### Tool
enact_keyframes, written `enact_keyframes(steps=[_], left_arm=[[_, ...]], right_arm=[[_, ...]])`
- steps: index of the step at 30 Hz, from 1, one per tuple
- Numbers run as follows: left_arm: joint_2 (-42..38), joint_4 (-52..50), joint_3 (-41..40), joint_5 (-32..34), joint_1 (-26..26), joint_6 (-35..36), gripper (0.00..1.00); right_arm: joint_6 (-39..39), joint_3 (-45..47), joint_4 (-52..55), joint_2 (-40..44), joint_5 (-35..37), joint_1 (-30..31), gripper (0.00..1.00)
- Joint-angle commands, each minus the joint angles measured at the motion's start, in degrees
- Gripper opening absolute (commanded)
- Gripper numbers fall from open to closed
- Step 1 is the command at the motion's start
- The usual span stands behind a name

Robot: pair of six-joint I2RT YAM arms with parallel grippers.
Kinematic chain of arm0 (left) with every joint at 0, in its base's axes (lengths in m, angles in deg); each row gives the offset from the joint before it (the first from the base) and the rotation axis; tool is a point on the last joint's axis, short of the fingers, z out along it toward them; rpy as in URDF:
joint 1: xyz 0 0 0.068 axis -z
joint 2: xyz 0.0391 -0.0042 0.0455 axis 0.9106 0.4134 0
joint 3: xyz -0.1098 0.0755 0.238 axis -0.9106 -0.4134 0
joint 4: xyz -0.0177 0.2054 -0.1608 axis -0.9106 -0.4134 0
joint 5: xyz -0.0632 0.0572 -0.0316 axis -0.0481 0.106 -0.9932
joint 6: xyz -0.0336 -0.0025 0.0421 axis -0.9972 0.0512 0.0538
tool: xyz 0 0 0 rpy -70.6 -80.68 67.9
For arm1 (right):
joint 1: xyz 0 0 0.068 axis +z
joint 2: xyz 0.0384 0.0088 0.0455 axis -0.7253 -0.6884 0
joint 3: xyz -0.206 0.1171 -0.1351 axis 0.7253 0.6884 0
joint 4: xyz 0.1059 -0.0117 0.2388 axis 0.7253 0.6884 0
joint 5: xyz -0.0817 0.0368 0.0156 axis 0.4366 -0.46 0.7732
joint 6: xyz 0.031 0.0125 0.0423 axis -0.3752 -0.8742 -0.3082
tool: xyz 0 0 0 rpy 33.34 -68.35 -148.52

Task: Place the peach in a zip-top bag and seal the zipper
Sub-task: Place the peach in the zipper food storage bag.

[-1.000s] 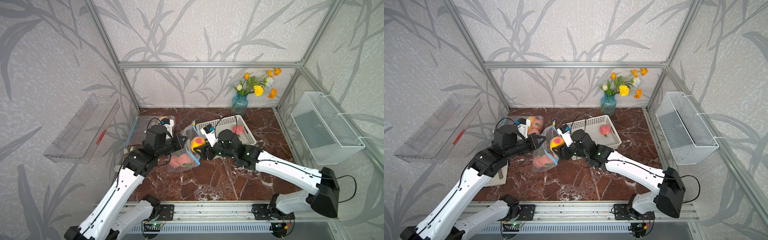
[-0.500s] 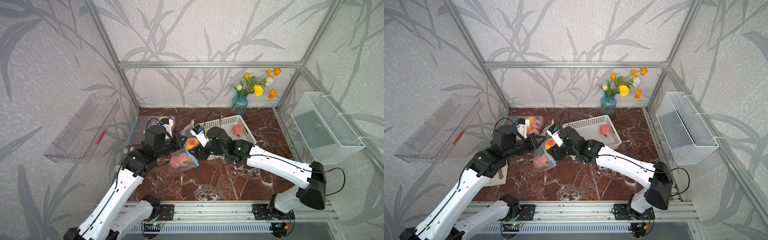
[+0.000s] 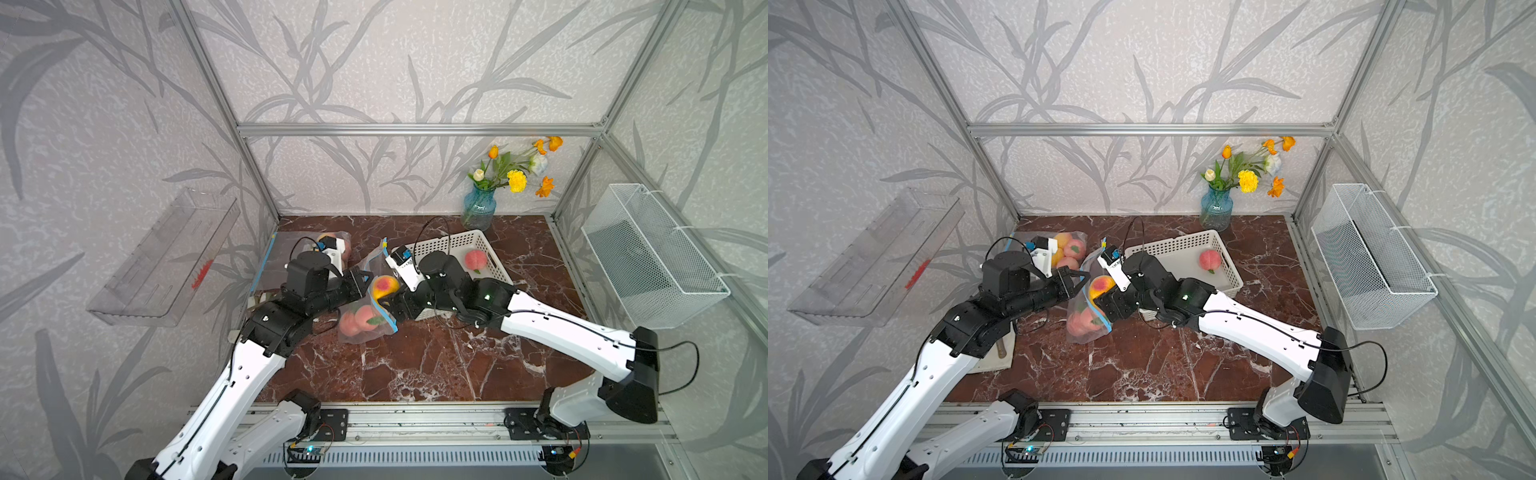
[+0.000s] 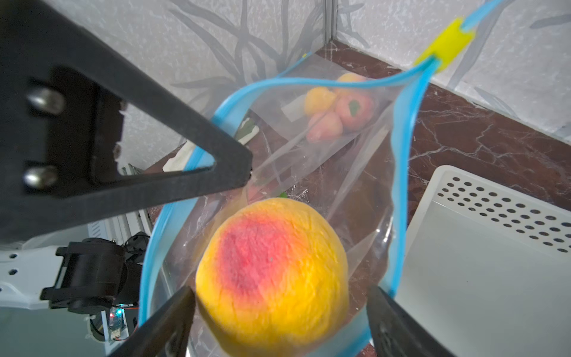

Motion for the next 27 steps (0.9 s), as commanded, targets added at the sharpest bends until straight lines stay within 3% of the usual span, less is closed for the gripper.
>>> enact_keyframes(steps=[1, 9, 14, 19, 27], left_arm=[[-0.8, 1.3, 1.1, 0.6, -0.4, 0.3, 0.0], [-2.2, 2.7, 1.1, 2.2, -0.3, 0.4, 0.0], [-2.2, 4.0, 1.4, 0.2, -0.4, 0.5, 0.0], [-2.6, 3.8, 2.3, 0.1, -0.4, 0.7, 0.0], [-2.8, 2.8, 1.5, 2.4, -0.4, 1.0, 0.0]], right_arm=[[-0.6, 2.3, -2.2, 4.6, 1.5, 0.1, 0.9], [-2.6, 4.0, 0.3, 5.2, 11.4, 0.1, 0.94], [-2.8, -1.4, 2.5, -0.5, 8.9, 0.1, 0.94], [-3.1, -8.5, 7.1, -5.4, 11.2, 0.1, 0.94], [-3.9, -3.9, 2.7, 0.3, 10.0, 0.0, 0.94]])
